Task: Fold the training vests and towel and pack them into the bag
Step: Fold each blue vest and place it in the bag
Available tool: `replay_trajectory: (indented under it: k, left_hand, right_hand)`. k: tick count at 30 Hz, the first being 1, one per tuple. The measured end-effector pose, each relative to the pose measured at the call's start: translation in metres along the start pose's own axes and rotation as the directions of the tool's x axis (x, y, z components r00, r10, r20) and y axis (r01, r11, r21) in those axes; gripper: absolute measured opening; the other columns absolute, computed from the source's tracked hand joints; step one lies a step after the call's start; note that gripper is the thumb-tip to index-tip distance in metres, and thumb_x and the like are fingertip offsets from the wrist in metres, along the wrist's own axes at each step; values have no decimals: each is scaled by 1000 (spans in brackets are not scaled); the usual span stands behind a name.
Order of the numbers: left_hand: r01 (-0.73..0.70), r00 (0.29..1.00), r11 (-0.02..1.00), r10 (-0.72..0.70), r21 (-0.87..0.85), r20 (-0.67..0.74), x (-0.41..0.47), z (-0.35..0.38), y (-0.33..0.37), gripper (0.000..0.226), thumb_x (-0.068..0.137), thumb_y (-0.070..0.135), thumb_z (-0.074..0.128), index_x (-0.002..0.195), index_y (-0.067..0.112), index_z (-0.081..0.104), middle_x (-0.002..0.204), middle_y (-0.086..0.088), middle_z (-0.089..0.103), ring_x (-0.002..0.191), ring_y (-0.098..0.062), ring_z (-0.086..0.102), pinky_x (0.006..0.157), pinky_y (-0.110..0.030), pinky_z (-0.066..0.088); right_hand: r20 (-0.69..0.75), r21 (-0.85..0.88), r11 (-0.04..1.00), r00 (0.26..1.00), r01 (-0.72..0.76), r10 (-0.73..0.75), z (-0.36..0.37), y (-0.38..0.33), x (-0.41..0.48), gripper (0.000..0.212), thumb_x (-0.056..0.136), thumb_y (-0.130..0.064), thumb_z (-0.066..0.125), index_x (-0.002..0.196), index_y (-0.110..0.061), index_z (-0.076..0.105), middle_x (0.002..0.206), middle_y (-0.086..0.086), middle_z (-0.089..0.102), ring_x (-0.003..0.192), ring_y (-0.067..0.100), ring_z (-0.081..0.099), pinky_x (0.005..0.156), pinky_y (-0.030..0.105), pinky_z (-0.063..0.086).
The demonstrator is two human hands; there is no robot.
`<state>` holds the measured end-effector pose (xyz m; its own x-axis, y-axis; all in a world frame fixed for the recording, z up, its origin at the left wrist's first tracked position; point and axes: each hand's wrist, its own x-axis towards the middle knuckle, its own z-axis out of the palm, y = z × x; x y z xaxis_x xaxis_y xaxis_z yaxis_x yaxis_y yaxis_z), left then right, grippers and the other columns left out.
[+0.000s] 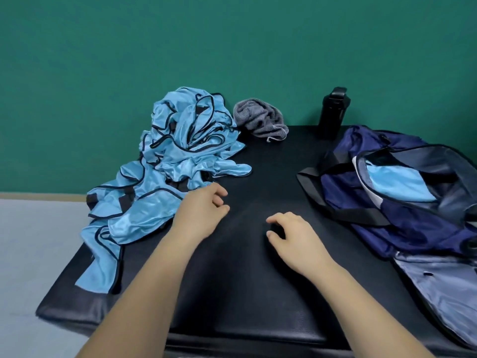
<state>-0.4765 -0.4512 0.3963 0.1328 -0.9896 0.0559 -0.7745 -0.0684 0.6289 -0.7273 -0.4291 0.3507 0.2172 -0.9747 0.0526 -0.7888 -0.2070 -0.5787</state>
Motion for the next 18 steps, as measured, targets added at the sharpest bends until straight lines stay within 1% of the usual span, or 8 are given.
replay_trajectory:
  k: [2, 5, 8, 10, 11, 14, 16, 18]
  left_hand:
    - [25, 997, 998, -21, 56, -80, 12, -10, -19, 35, 87, 27, 81, 119, 33, 70, 106, 13, 67, 95, -10, 64, 87, -32, 53]
    - [85, 988, 981, -61, 172, -140, 23, -12, -43, 45, 84, 25, 82, 127, 29, 68, 123, 1, 59, 114, -23, 59, 88, -34, 48]
    - [56, 987, 978, -25, 199, -157, 33, 2, -40, 51, 84, 25, 82, 131, 28, 65, 130, -1, 56, 124, -26, 53, 97, -41, 50]
    - [58, 985, 955, -7, 292, -173, 38, 10, -33, 57, 84, 25, 81, 137, 29, 60, 135, 1, 51, 128, -26, 46, 103, -43, 47]
    - [86, 980, 934, -17, 347, -197, 40, 11, -31, 62, 83, 26, 82, 139, 30, 58, 137, 1, 49, 129, -27, 44, 106, -44, 44]
    - [242, 957, 857, -134, 455, -257, 39, -2, -42, 71, 80, 33, 83, 144, 31, 52, 145, -5, 45, 135, -34, 40, 110, -50, 35]
    - [363, 929, 808, -275, 465, -248, 35, -14, -59, 74, 83, 40, 80, 148, 30, 46, 151, -9, 43, 139, -39, 38, 113, -54, 32]
    - [444, 896, 780, -393, 440, -207, 31, -21, -74, 71, 89, 44, 75, 151, 29, 42, 154, -11, 44, 142, -42, 38, 114, -57, 32]
  right_hand:
    - [8, -22, 1000, 1000, 18, -18, 5, -2, 1, 32, 102, -38, 59, 134, -36, 62, 123, -18, 59, 123, 8, 50, 103, 31, 46]
    - [24, -64, 996, 998, 54, -52, 12, -3, 1, 32, 102, -37, 59, 134, -34, 62, 128, -17, 58, 125, 10, 48, 108, 32, 42]
    - [10, -101, 993, 998, 60, -59, 15, -4, 2, 32, 103, -37, 59, 134, -33, 63, 128, -16, 57, 122, 11, 48, 109, 32, 40]
    - [-6, -121, 991, 998, 62, -63, 17, -3, 4, 31, 103, -38, 58, 133, -33, 63, 125, -16, 55, 120, 11, 47, 107, 30, 37]
    - [-10, -133, 989, 998, 65, -67, 18, -3, 5, 31, 103, -38, 58, 133, -33, 64, 124, -17, 54, 118, 11, 47, 106, 29, 36]
    - [-13, -143, 988, 998, 65, -67, 19, -2, 7, 30, 103, -37, 58, 132, -33, 64, 121, -16, 51, 116, 12, 46, 104, 29, 35]
    - [-12, -141, 988, 997, 69, -71, 19, -3, 6, 29, 102, -37, 58, 131, -34, 64, 120, -16, 51, 116, 13, 46, 102, 29, 34]
    - [-7, -137, 988, 997, 70, -72, 19, -3, 5, 29, 102, -37, 58, 130, -34, 64, 121, -15, 51, 116, 13, 46, 102, 30, 34]
